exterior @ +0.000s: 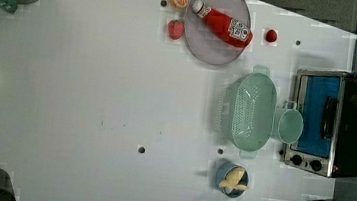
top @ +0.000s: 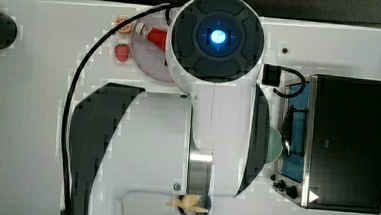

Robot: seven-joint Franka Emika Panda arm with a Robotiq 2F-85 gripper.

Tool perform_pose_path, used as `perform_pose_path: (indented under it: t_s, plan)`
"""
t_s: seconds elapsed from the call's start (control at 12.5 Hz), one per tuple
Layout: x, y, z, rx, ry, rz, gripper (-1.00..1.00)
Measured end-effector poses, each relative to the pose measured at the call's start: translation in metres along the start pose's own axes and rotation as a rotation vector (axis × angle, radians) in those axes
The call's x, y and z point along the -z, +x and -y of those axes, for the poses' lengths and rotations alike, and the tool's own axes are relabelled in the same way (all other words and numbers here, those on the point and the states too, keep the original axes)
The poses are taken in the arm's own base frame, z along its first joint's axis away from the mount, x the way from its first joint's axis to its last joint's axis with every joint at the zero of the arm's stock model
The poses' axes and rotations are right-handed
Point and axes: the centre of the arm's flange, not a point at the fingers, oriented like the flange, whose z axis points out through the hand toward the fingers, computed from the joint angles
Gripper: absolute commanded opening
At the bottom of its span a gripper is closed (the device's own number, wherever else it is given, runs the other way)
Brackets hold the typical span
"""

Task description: Drag strainer right to left.

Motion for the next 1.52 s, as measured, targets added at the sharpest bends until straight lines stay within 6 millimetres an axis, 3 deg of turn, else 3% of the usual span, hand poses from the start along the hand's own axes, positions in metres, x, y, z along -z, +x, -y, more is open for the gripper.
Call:
perform_pose_path:
  t_s: [0.08, 0.24, 0.4, 0.56, 0.64, 0.72, 0.8, 0.88, 1.04, 1.28, 1.44, 1.52]
  plan:
    - [-0.010, -0.026, -0.038, -0.005, -0.087, 0.063, 0.59]
    - [0.004, -0.069, -0.114, -0.041, -0.133, 0.126, 0.99]
    - [0.040, -0.090, -0.158, -0.071, -0.036, 0.046, 1.00]
    - [0.080, -0.102, -0.175, -0.096, 0.053, -0.030, 1.00]
    - [0.087, -0.098, -0.169, -0.104, 0.094, -0.049, 1.00]
    - [0.077, -0.089, -0.157, -0.116, 0.104, -0.056, 1.00]
    - [0.053, -0.079, -0.143, -0.148, 0.095, -0.054, 1.00]
    - [0.013, -0.068, -0.129, -0.183, 0.061, -0.034, 1.00]
    - [-0.091, -0.049, -0.107, -0.245, -0.061, 0.060, 1.00]
    - [-0.233, -0.051, -0.095, -0.334, -0.182, 0.152, 1.00]
    - [-0.295, -0.061, -0.100, -0.358, -0.214, 0.161, 1.00]
    - [-0.314, -0.064, -0.099, -0.371, -0.201, 0.150, 1.00]
